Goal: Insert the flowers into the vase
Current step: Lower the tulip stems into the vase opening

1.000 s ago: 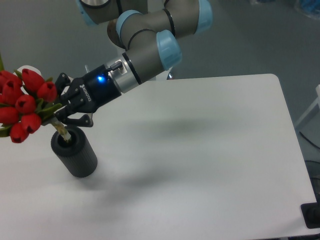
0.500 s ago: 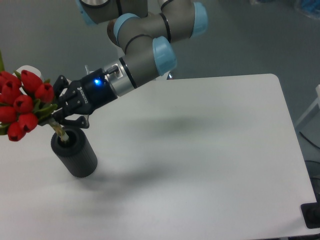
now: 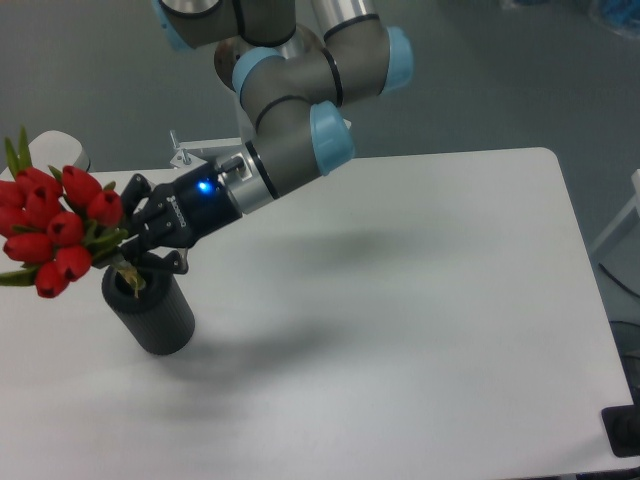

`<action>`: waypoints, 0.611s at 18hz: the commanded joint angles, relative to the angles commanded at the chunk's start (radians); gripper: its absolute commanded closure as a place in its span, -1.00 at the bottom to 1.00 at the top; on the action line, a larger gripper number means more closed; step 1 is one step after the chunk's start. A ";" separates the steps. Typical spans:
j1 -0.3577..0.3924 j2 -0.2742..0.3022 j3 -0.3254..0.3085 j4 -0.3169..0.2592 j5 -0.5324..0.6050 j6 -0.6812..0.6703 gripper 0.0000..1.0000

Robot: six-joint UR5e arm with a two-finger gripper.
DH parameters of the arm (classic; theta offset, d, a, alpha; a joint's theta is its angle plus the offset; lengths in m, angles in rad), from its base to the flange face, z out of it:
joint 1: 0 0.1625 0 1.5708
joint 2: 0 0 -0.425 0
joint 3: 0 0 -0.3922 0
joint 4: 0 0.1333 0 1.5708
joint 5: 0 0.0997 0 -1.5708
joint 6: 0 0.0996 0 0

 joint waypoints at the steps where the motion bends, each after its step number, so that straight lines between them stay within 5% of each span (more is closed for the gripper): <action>1: -0.002 -0.003 -0.011 0.002 0.002 0.012 0.76; 11: 0.005 -0.064 -0.011 0.003 0.002 0.072 0.45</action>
